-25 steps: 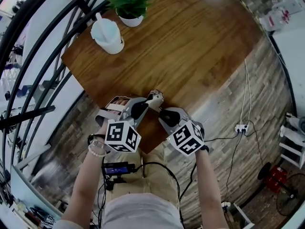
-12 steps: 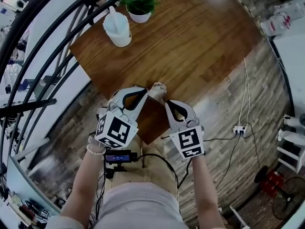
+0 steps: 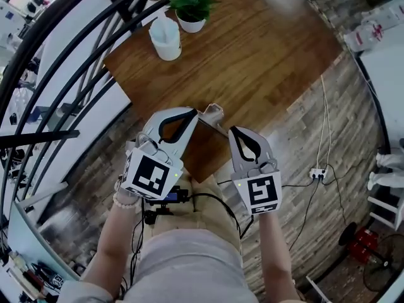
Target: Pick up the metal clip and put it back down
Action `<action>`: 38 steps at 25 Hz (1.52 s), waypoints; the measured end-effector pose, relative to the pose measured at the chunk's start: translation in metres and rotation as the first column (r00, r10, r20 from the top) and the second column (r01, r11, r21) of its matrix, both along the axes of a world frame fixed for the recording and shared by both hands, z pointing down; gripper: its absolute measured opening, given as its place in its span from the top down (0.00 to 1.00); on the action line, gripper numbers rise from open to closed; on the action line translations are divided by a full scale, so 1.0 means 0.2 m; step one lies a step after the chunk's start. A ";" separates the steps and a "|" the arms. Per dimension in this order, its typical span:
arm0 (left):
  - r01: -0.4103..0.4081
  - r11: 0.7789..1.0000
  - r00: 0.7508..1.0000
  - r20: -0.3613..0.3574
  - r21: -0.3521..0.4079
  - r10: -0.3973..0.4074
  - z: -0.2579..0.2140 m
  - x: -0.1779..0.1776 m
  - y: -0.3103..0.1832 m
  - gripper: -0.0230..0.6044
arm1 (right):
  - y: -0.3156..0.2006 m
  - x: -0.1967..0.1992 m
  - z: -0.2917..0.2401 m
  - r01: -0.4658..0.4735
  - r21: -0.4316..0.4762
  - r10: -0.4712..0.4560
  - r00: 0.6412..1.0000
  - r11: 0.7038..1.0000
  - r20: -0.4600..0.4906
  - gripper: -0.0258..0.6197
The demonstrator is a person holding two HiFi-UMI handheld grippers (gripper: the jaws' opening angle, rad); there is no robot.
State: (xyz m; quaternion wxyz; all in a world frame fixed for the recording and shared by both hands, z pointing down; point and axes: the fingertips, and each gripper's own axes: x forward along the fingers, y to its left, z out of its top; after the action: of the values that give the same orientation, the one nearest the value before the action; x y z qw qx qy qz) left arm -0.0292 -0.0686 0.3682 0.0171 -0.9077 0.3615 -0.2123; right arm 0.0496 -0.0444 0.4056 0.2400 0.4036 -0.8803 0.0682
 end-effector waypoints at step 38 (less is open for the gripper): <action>0.072 0.978 0.997 -0.020 0.197 -0.070 -0.60 -0.14 0.20 0.96 | 0.09 0.07 -0.65 -0.109 0.223 0.071 0.982 0.969 0.173 0.93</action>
State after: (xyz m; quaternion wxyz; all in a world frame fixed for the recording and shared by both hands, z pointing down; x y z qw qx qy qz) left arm -0.0578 -0.0294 0.2487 0.0972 -0.8894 0.4131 -0.1700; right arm 0.0635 -0.0260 0.2755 0.1149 0.4616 -0.8796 0.0086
